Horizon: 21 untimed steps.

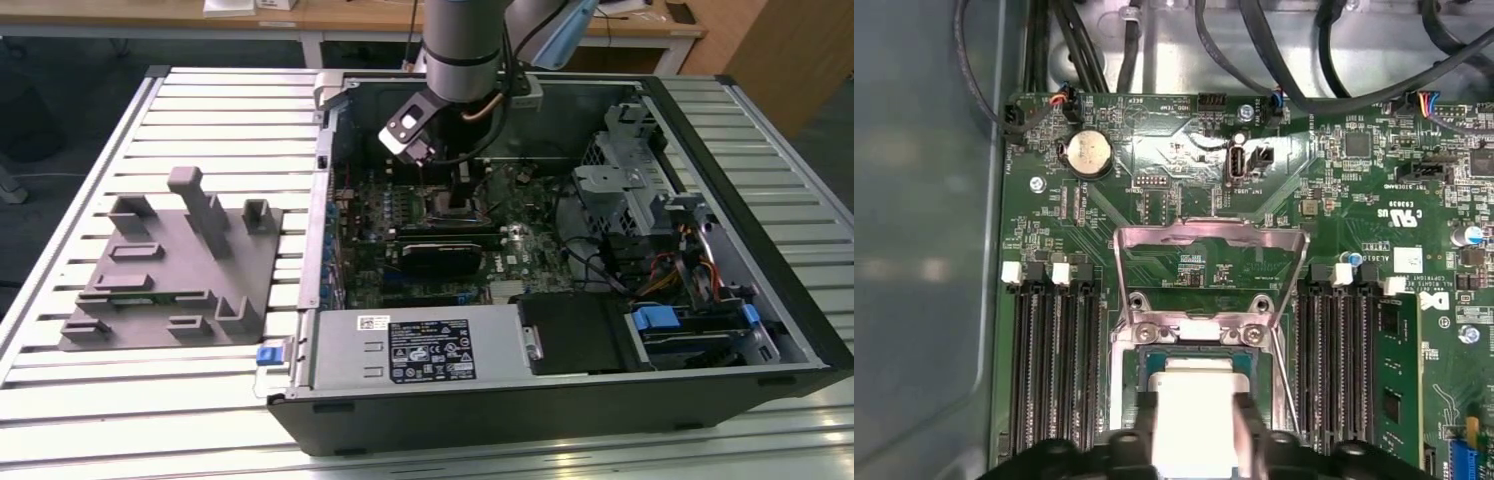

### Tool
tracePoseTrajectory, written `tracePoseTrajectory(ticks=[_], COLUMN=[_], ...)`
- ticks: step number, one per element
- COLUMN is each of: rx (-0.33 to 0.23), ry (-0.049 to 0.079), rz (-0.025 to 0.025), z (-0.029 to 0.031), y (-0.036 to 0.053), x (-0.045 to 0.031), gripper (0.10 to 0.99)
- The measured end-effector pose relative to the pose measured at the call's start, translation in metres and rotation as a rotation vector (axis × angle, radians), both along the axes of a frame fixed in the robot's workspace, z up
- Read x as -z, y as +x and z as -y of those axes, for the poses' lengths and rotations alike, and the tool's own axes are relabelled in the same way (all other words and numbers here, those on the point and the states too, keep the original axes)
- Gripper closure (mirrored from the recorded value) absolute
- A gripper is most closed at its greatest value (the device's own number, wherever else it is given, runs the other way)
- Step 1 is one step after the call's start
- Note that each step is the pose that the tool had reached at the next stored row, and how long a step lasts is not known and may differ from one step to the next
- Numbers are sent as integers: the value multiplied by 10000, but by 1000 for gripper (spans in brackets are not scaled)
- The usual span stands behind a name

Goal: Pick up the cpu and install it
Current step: 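Place the cpu into insertion slot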

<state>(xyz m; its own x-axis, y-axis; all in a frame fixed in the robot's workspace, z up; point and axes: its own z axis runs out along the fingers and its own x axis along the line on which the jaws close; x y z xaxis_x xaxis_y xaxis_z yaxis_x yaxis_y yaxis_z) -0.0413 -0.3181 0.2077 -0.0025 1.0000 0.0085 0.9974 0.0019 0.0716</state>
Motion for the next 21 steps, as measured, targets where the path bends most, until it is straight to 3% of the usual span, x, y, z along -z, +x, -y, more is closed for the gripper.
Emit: tracePoseTrajectory(ticks=[2,5,6,9,21], rx=[1,1,0,1,1], ry=[1,1,1,1,2], rz=[-1,-4,-6,-17,-28], z=[0,0,0,0,0], y=[0,0,1,4,6], x=[-13,-35,-40,-55,-99], gripper=[682,855,855,976,980])
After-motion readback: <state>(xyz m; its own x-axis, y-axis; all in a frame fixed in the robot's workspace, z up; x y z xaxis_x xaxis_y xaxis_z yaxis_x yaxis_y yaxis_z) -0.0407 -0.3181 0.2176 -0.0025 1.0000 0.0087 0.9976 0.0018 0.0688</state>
